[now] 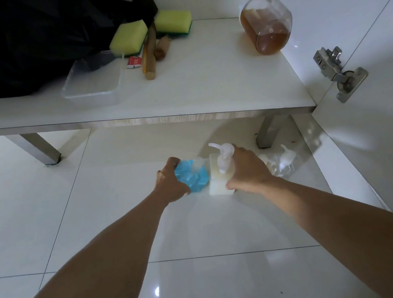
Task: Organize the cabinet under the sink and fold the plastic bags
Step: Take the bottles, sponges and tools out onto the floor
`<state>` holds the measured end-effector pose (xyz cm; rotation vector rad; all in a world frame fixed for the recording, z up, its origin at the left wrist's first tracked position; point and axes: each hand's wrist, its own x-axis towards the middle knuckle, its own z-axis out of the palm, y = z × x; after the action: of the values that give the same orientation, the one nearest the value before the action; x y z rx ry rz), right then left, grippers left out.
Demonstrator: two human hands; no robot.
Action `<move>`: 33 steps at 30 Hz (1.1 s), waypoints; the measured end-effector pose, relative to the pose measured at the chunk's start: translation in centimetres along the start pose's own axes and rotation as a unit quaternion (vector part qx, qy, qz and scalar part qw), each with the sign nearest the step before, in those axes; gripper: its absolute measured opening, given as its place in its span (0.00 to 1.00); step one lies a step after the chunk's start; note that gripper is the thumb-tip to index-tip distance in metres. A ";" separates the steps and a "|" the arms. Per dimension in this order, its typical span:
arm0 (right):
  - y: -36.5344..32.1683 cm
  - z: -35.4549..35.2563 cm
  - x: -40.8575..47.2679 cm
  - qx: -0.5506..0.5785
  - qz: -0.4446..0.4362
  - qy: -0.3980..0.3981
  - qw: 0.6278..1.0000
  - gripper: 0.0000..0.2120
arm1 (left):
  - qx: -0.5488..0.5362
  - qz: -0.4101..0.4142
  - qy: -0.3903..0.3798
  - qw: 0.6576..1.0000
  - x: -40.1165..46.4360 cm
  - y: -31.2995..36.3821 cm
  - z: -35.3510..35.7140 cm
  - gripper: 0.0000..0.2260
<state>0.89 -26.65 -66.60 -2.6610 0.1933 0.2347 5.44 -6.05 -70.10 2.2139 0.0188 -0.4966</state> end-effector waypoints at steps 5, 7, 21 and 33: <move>-0.1 -0.5 0.0 -0.103 0.013 0.031 0.994 0.34 | -0.043 0.010 -0.020 0.999 0.6 0.1 1.1 0.34; 0.0 -0.5 0.2 -0.122 0.019 0.040 0.992 0.33 | -0.050 0.004 -0.011 0.999 0.9 0.1 1.7 0.34; -0.3 -1.6 -0.2 -0.127 0.056 0.036 0.990 0.33 | 0.085 -0.020 -0.038 0.995 1.3 1.3 2.1 0.33; -1.8 -12.6 0.4 -0.110 0.062 -0.080 0.989 0.15 | 0.289 0.076 0.041 0.953 -1.6 10.5 -7.0 0.06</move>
<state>3.31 -30.78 -54.84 -2.8326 0.2963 0.5373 8.24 -7.30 -57.80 2.7800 -0.2863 -0.3506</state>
